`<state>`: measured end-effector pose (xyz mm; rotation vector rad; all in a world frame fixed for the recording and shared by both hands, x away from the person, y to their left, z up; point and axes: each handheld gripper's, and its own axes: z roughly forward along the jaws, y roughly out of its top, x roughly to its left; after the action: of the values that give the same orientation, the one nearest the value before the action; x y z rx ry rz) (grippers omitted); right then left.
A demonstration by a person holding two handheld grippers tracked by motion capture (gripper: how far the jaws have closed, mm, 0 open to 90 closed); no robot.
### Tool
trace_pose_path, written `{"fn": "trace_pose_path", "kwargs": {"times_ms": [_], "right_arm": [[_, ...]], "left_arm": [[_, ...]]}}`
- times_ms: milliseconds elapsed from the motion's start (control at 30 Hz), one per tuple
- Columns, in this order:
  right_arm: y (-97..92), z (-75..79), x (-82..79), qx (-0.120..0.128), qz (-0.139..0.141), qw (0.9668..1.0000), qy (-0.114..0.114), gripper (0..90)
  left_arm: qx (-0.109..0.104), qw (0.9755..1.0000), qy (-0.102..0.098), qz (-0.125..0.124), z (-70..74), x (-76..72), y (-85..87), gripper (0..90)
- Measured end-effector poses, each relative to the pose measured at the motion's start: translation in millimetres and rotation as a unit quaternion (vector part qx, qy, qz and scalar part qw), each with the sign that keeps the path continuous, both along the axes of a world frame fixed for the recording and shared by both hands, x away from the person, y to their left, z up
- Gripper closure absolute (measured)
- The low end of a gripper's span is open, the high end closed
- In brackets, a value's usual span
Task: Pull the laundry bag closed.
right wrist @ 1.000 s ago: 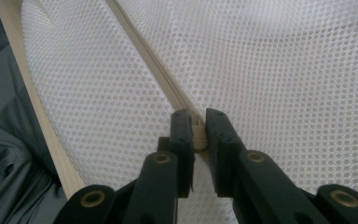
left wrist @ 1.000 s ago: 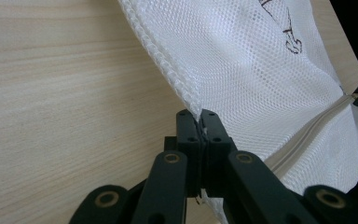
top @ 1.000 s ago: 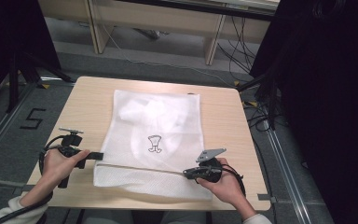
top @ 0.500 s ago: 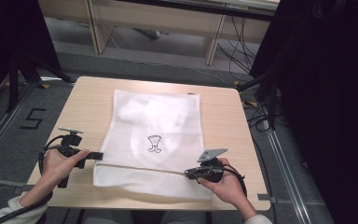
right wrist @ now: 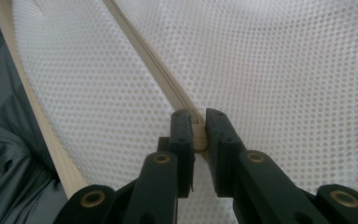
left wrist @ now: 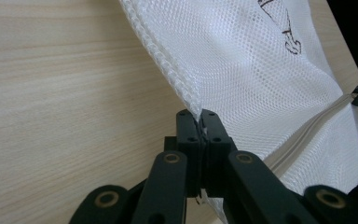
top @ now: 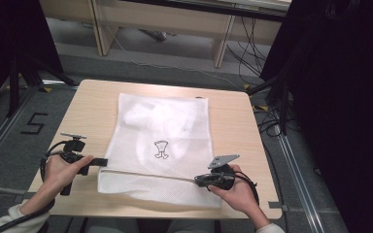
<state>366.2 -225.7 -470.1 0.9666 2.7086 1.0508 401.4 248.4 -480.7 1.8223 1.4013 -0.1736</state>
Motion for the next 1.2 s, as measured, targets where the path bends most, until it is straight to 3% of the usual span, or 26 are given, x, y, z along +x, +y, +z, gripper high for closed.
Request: {"fn": "trace_pose_path", "kwargs": {"times_ms": [33,167,233,267,300,367,500,633,667,700,800,833,967,1000,1133,1200], "right_arm": [[-4.5,1.2,0.8,-0.004,0.000,1.0000,0.008,82.6],[-9.4,-0.7,0.2,0.008,-0.011,0.9999,0.004,82.6],[-12.9,1.4,-0.7,-0.009,-0.013,0.9998,0.013,82.6],[-14.3,-1.5,0.2,0.010,-0.015,0.9998,0.003,82.6],[-16.9,1.1,-0.2,-0.002,-0.014,0.9998,0.016,82.6],[-15.9,-2.0,-1.8,0.005,-0.024,0.9996,0.012,82.6],[-27.7,-1.9,-1.0,-0.004,-0.025,0.9995,0.018,82.6],[-30.9,-2.0,-1.7,-0.013,-0.032,0.9993,0.015,82.6],[-32.1,-1.7,-1.8,-0.010,-0.030,0.9993,0.021,82.6],[-32.2,-4.0,-1.8,-0.001,-0.035,0.9993,0.013,82.6],[-34.4,-4.2,-2.3,-0.005,-0.041,0.9990,0.018,82.6],[-36.8,-2.9,-1.5,-0.018,-0.035,0.9990,0.020,82.6],[-39.7,-3.2,-2.6,-0.013,-0.043,0.9986,0.027,82.6],[-39.4,-5.5,-2.3,-0.001,-0.045,0.9988,0.019,82.6],[-40.2,-4.0,-2.4,-0.018,-0.041,0.9987,0.026,82.6],[-39.0,-7.0,-2.6,-0.011,-0.045,0.9987,0.024,82.6]], "left_arm": [[-0.005,1.0000,0.002,-0.001,-0.2,0.2,0.6,87.2],[-0.001,1.0000,0.000,0.000,-0.5,0.2,-0.4,87.3],[-0.001,1.0000,0.000,0.003,-0.4,0.2,0.0,87.3],[0.000,1.0000,0.000,0.001,-0.4,0.3,0.1,87.2],[0.000,1.0000,0.000,0.001,-0.4,0.3,0.1,87.3],[0.002,1.0000,-0.001,0.002,-0.4,0.3,0.0,87.3],[0.001,1.0000,0.000,0.006,-0.7,0.5,-1.1,87.2],[0.004,1.0000,0.000,0.001,-0.8,0.6,-0.2,87.3],[0.002,1.0000,0.000,0.002,-0.9,0.7,0.0,87.3],[0.003,1.0000,0.000,0.001,-0.8,0.8,0.3,87.2],[0.003,1.0000,-0.002,0.007,-0.8,0.9,-0.5,87.3],[0.003,1.0000,-0.002,0.007,-0.8,0.9,-0.5,87.2],[0.003,1.0000,-0.002,0.007,-1.0,1.2,-0.8,87.2],[0.006,1.0000,-0.001,-0.001,-0.8,1.4,0.3,87.2],[0.001,1.0000,0.000,0.003,-1.3,1.7,0.0,87.2],[0.012,0.9999,-0.003,0.001,-1.6,1.2,-0.3,87.2]]}}
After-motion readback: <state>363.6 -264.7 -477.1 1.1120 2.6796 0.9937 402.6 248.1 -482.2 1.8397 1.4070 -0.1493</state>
